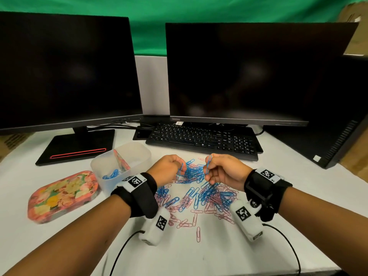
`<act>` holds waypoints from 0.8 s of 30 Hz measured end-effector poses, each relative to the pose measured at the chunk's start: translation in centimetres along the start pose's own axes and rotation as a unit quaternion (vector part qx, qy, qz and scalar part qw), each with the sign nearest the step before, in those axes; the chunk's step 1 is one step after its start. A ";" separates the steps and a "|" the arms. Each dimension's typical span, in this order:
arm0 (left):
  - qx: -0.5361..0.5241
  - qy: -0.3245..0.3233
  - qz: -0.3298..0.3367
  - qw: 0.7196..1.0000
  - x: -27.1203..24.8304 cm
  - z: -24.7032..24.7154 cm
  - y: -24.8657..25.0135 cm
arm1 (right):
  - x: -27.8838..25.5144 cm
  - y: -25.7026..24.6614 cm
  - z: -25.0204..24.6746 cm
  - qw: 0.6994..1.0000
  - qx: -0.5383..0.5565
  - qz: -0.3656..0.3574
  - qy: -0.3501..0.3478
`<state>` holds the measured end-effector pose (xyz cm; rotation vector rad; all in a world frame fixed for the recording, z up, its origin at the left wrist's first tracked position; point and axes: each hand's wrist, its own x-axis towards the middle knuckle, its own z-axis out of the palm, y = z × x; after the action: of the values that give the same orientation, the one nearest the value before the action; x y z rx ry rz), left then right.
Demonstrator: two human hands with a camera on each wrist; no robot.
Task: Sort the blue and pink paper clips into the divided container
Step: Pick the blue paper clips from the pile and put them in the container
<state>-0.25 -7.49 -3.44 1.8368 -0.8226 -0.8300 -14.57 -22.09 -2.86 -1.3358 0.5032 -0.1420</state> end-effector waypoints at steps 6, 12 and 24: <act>-0.236 0.025 -0.064 0.969 -0.6 -0.1 0.3 | 0.2 -0.1 1.1 0.999 0.015 0.030 0.007; -0.076 0.013 -0.086 0.993 0.3 0.2 -0.4 | 1.1 1.0 1.3 0.974 -0.214 0.047 0.049; 0.494 -0.014 0.021 0.869 0.1 3.3 -0.5 | 1.2 1.6 3.3 0.710 -0.698 -0.096 -0.026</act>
<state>-2.80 -8.98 -5.10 2.6636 -1.4724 -0.3956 -12.42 -19.22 -4.24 -2.8960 0.3846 0.1712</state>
